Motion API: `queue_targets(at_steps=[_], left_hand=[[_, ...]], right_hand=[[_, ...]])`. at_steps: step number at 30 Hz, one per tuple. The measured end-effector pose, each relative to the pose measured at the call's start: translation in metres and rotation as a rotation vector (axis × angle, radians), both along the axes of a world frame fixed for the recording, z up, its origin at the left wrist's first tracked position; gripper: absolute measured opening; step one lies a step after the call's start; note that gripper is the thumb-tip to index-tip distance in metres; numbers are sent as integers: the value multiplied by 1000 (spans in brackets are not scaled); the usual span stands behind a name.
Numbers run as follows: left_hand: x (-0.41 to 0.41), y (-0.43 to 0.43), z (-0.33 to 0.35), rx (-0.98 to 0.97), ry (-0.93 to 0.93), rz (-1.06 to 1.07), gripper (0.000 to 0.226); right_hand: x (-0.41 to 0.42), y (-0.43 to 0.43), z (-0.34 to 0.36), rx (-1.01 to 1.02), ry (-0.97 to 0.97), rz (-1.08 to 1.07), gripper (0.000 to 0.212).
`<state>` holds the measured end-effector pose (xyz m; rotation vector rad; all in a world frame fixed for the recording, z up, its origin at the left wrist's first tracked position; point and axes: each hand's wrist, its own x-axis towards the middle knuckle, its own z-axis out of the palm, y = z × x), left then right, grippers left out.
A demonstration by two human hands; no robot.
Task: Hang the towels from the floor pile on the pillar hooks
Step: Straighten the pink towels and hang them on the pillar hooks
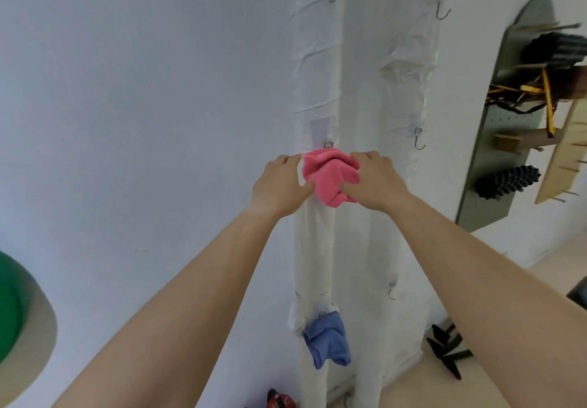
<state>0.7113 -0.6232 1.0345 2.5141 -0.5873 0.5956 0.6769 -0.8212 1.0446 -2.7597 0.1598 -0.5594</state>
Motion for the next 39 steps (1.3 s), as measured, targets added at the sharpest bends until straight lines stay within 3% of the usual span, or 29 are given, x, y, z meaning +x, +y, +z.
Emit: queue_targets(at_steps=[11,15,31,39], left_hand=[[-100,71,-44,302,86,92,65],[-157,104,-82,327,134,126,65],[-434,281,-346,402,686,234,60],[-556,383,-482,451,839,169,55]], right_hand=[[-104,77,-44,-197,105,13,72],[-152,119,-81,-214,145,77,67],[-398,294,-349,-155,631,339,56],[-512,397,-484,-104,857,364,58]])
